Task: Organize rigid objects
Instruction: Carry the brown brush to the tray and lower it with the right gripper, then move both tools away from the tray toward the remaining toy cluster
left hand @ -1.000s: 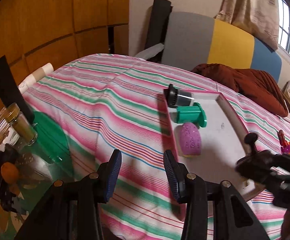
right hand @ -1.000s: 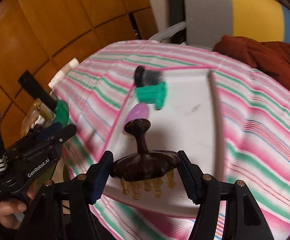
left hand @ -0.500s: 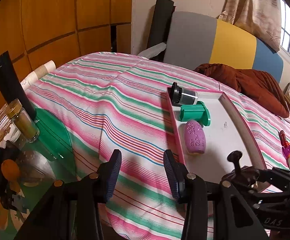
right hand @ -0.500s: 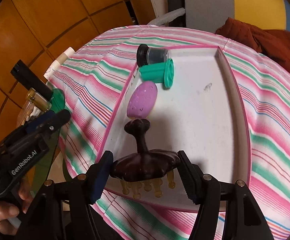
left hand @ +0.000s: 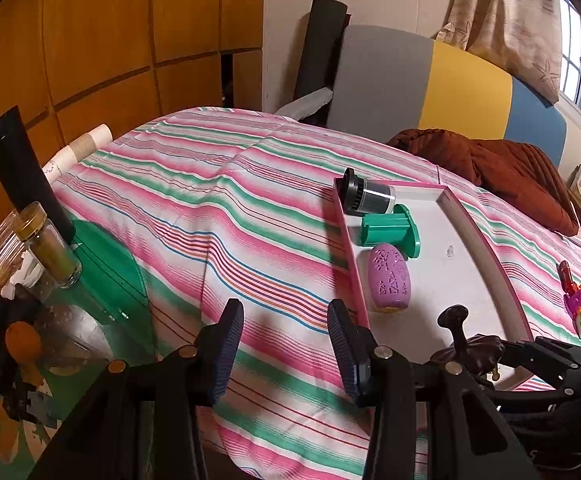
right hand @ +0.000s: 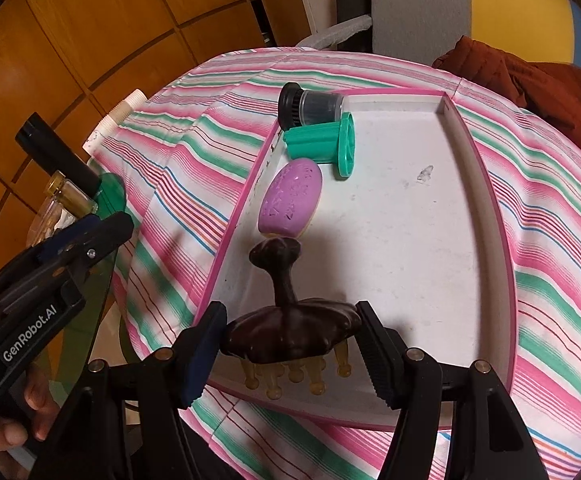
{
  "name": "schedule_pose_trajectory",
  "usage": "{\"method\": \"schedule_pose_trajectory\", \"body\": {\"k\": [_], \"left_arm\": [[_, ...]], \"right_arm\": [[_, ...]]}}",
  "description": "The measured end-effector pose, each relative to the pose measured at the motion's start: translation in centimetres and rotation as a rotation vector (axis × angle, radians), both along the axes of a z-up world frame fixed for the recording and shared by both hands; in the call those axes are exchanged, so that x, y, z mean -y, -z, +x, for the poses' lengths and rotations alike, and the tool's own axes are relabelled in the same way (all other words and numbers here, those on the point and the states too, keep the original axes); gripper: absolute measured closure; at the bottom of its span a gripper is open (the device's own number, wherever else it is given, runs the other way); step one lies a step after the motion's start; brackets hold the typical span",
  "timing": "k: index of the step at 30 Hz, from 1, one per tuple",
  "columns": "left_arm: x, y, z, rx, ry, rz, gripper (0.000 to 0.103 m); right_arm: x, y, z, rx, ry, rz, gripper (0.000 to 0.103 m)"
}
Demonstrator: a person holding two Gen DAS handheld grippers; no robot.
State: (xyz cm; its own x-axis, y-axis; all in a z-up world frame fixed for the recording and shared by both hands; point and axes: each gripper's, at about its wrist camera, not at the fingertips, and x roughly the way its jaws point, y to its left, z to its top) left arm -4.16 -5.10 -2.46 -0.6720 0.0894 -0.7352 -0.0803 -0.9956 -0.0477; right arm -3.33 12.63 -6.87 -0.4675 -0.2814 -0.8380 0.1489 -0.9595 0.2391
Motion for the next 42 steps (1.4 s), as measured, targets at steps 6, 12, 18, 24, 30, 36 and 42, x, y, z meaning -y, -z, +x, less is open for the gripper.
{"method": "schedule_pose_trajectory", "body": {"k": [6, 12, 18, 24, 30, 36, 42], "left_arm": [[0.2, 0.1, -0.1, 0.003, -0.003, -0.002, 0.059], [0.4, 0.2, 0.0, 0.006, -0.006, -0.003, 0.059], [0.7, 0.3, 0.0, 0.005, -0.015, -0.002, 0.059], [0.9, 0.1, 0.1, 0.001, -0.019, 0.001, 0.059], [1.0, 0.2, 0.2, 0.003, -0.025, 0.004, 0.059], [0.7, 0.0, 0.4, -0.005, -0.019, -0.003, 0.059], [-0.1, -0.4, 0.7, -0.009, -0.002, -0.016, 0.059]], "right_arm": [[0.7, 0.5, -0.5, 0.013, 0.004, 0.014, 0.037], [1.5, 1.6, -1.0, 0.027, -0.01, 0.011, 0.037], [1.8, 1.2, -0.7, 0.001, -0.026, 0.021, 0.036], [1.3, 0.6, -0.4, -0.012, -0.006, -0.009, 0.023], [0.9, -1.0, 0.3, -0.078, 0.037, 0.038, 0.02], [-0.2, -2.9, 1.5, -0.169, 0.115, 0.111, 0.02], [-1.5, -5.4, 2.5, -0.243, 0.176, 0.158, 0.019]]}}
